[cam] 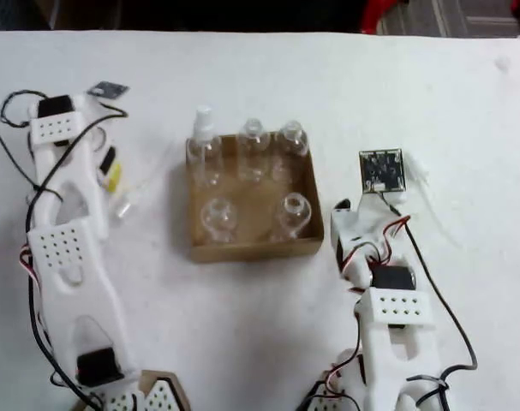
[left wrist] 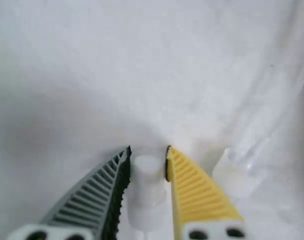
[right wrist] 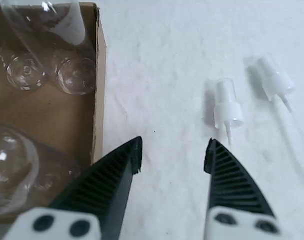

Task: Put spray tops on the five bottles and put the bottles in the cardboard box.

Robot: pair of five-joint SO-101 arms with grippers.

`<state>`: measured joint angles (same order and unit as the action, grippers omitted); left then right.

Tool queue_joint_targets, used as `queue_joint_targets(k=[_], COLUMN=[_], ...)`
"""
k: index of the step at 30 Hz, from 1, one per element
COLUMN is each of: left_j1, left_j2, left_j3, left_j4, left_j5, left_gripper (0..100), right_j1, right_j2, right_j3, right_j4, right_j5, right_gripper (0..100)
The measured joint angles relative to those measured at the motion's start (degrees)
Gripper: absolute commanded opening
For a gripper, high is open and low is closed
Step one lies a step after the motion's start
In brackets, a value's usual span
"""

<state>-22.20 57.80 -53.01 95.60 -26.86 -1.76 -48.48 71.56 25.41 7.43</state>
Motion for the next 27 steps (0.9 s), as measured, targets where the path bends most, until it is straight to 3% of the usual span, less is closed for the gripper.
queue_joint_targets(k=[13,18,23,27], left_j1=[0.09,0.09,0.88,5.01], left_j2=[-0.26,-9.85,-29.19,-46.95], left_j3=[-16.18,-16.00,-4.57,11.43], left_j4=[6.15,6.33,6.33,6.33], left_j5=[0.00,1.05,11.34,14.07], left_gripper=[2,2,2,2], right_j1=[0.09,0.00,0.09,0.00], right_j2=[0.00,0.00,0.00,0.00], right_j3=[0.00,0.00,0.00,0.00], right_j4=[0.00,0.00,0.00,0.00], right_j5=[0.00,0.00,0.00,0.00], right_gripper=[18.3,18.3,18.3,18.3])
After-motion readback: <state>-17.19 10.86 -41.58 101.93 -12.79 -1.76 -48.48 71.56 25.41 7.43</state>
